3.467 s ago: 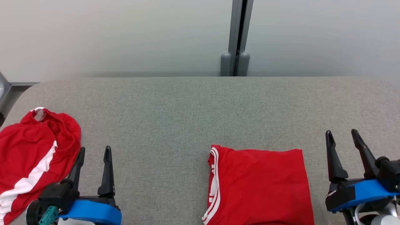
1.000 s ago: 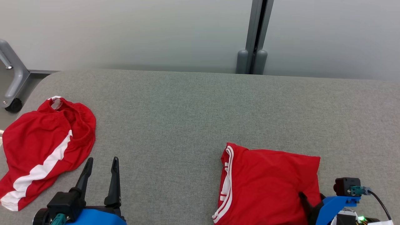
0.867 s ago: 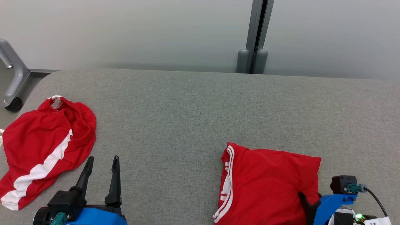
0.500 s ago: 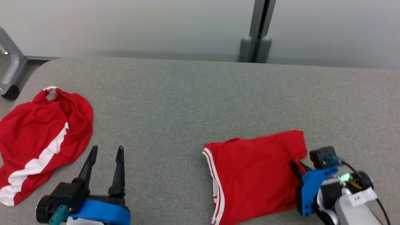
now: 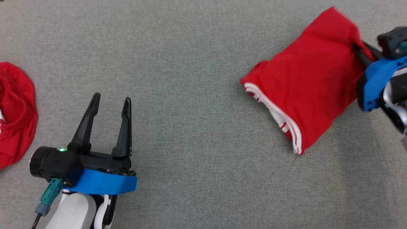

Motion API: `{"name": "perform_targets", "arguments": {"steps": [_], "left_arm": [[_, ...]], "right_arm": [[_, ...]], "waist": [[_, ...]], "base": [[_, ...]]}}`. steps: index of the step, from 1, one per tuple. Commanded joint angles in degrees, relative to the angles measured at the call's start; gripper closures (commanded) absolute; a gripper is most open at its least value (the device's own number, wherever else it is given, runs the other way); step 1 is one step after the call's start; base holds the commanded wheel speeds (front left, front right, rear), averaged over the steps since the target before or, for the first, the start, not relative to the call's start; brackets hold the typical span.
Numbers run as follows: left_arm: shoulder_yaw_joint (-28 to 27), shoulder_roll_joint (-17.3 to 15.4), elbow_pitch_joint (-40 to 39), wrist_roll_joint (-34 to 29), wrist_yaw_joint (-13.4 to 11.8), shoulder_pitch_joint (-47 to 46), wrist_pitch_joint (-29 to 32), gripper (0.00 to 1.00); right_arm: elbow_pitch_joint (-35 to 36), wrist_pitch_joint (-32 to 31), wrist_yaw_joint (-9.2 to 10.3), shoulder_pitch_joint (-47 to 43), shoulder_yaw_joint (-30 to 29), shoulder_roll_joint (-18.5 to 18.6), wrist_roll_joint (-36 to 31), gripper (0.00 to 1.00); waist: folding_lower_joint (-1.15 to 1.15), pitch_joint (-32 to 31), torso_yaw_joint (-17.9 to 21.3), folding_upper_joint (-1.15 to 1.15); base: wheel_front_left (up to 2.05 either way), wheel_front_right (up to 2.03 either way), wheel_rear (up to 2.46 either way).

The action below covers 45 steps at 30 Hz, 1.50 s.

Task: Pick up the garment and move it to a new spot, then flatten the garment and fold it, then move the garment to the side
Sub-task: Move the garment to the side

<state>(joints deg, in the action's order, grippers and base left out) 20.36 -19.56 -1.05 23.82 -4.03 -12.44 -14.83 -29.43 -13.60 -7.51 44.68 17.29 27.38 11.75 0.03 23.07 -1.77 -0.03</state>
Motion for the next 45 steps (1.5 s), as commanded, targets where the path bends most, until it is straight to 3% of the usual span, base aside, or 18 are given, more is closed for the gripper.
{"name": "perform_targets", "arguments": {"steps": [1, 8, 22, 27, 33, 45], "left_arm": [[-0.4, 0.0, -0.7, -0.6, 0.3, -1.4, -0.3, 0.00], [-1.8, -0.6, -3.0, -1.8, 1.2, -3.3, -0.4, 0.00], [-2.4, -2.2, -5.5, -2.1, 1.9, -3.5, -0.3, 0.00], [-2.6, -2.7, -5.9, -2.0, 1.5, -3.0, 0.0, 0.00], [-2.4, -2.8, -5.8, -1.5, 1.7, -2.5, 0.3, 0.00], [-2.3, -3.6, -6.8, -0.9, 1.1, -0.9, 0.7, 0.00]], "right_arm": [[-1.3, 0.9, 0.03, 1.9, -1.9, 1.5, -0.5, 1.00], [-6.3, 4.6, 0.02, 5.7, -11.3, 5.0, -4.8, 1.00], [-5.2, 8.9, 0.03, 7.1, -23.3, 5.4, -18.8, 1.00], [-2.3, 10.0, 0.02, 5.4, -28.9, 3.4, -22.7, 1.00], [0.3, 11.6, 0.03, 2.9, -30.7, 2.6, -25.4, 1.00], [0.1, 13.7, 0.03, 2.6, -31.4, 5.4, -29.2, 1.00]], "waist": [[-0.03, 1.6, -0.1, 0.03], [-0.03, 4.8, 2.1, 0.03], [-0.03, 9.6, 4.7, 0.03], [-0.03, 10.1, 4.9, 0.03], [-0.03, 9.5, 4.6, 0.03], [-0.03, 9.4, 2.5, 0.03]], "base": [[0.00, 0.00, 0.00], [0.00, 0.00, 0.00], [0.00, 0.00, 0.00], [0.00, 0.00, 0.00], [0.00, 0.00, 0.00], [0.00, 0.00, 0.00]]}}
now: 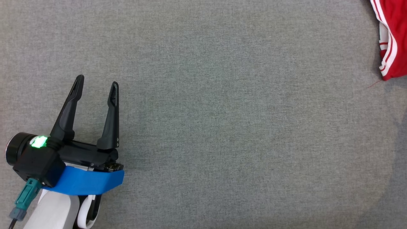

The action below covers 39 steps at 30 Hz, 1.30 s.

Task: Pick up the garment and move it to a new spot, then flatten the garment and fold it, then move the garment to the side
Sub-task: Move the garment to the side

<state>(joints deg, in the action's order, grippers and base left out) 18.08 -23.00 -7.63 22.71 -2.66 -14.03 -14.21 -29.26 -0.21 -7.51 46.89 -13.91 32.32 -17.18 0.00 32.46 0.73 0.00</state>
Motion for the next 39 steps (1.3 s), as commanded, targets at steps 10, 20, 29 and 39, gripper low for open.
{"name": "perform_targets", "arguments": {"steps": [10, 20, 29, 39], "left_arm": [[0.6, 0.8, 0.6, 0.6, -0.1, -0.1, -0.1, 0.00], [0.2, 4.0, 6.1, 1.9, -0.7, 1.8, -0.8, 0.00], [-2.4, 6.9, 10.1, 2.3, -1.7, 7.8, -1.0, 0.00], [-5.4, 10.9, 12.7, -0.6, -1.1, 12.4, -1.0, 0.00]], "right_arm": [[-2.8, 5.7, 0.03, 1.1, -0.5, -0.5, -2.3, 0.00], [-6.1, 14.1, 0.02, -5.5, 3.4, -4.4, 9.6, 0.00], [12.3, 12.3, 0.01, -26.2, 6.3, -15.1, 22.7, 0.00], [30.2, 3.0, 0.01, -43.8, 3.9, -27.0, 22.4, 0.00]], "waist": [[0.00, -1.4, -1.0, 0.00], [0.00, -11.1, -1.8, 0.00], [0.00, -21.5, -1.5, 0.00], [0.00, -27.0, -1.1, 0.00]], "base": [[0.00, 0.00, 0.00], [0.00, 0.00, 0.00], [0.00, 0.00, 0.00], [0.00, 0.00, 0.00]]}}
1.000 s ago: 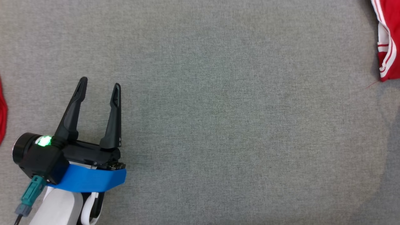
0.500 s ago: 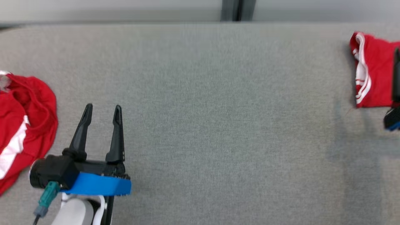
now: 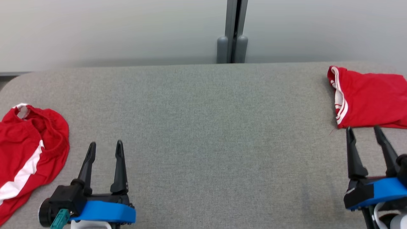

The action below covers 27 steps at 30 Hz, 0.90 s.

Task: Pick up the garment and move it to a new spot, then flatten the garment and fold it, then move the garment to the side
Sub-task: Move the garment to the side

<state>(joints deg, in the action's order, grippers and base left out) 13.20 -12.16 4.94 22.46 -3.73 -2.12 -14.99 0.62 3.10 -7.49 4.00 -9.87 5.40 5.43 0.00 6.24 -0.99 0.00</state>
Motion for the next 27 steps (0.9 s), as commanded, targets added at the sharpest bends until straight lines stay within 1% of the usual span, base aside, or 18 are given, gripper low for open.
{"name": "perform_targets", "arguments": {"steps": [1, 6, 9, 15, 27], "left_arm": [[-0.8, 0.1, 0.5, -0.6, 0.3, 0.8, -0.2, 0.00], [-1.4, 0.8, 3.5, -1.5, 0.7, 3.6, -0.2, 0.00], [-1.5, 0.6, 5.6, -1.6, 1.0, 4.8, -0.2, 0.00], [-1.6, 0.1, 8.9, -0.9, 1.0, 5.4, 0.0, 0.00], [-0.9, -0.3, 9.3, -1.8, 1.6, 6.5, -0.1, 0.00]], "right_arm": [[1.0, -0.7, -0.01, -1.9, -0.2, -0.5, -0.1, 0.00], [1.7, -2.7, -0.01, -6.2, -0.1, -2.2, 0.2, 0.00], [1.5, -3.5, -0.01, -7.9, -0.2, -2.5, 0.7, 0.00], [0.7, -5.4, -0.01, -9.8, 1.1, -2.5, 1.5, 0.00], [1.4, -5.6, -0.01, -10.8, 2.2, -2.5, 1.9, 0.00]], "waist": [[0.00, -1.2, 0.7, 0.00], [0.00, -4.7, 1.2, 0.00], [0.00, -6.4, 1.2, 0.00], [0.00, -7.8, 0.3, 0.00], [0.00, -9.2, -0.8, 0.00]], "base": [[0.00, 0.00, 0.00], [0.00, 0.00, 0.00], [0.00, 0.00, 0.00], [0.00, 0.00, 0.00], [0.00, 0.00, 0.00]]}}
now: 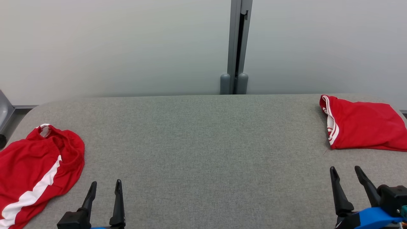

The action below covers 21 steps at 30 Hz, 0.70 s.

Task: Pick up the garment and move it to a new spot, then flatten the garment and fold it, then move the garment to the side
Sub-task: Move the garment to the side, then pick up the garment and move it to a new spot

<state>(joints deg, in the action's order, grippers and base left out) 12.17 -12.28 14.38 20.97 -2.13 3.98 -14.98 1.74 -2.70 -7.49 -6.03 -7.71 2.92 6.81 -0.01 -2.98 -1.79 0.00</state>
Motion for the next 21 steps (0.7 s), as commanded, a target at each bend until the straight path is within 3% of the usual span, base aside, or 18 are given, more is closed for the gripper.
{"name": "perform_targets", "arguments": {"steps": [1, 10, 21], "left_arm": [[0.2, -0.1, -0.3, -0.3, 0.0, 0.4, -0.2, 0.00], [-0.4, -0.1, -1.0, -0.7, 0.1, 0.5, -0.2, 0.00], [-0.4, -0.5, -1.3, -1.2, 0.2, -0.2, -0.2, 0.00]], "right_arm": [[0.1, 0.3, -0.01, -0.8, 0.1, 0.0, 0.6, 0.00], [-1.1, 0.7, -0.01, -1.1, -0.1, 0.0, 1.0, 0.00], [-2.0, 1.3, -0.01, -1.5, 0.2, 0.0, 1.9, 0.00]], "waist": [[0.01, 0.0, 0.0, 0.00], [0.01, -0.2, -0.1, 0.00], [0.01, -0.2, -3.5, 0.00]], "base": [[0.00, 0.00, 0.00], [0.00, 0.00, 0.00], [0.00, 0.00, 0.00]]}}
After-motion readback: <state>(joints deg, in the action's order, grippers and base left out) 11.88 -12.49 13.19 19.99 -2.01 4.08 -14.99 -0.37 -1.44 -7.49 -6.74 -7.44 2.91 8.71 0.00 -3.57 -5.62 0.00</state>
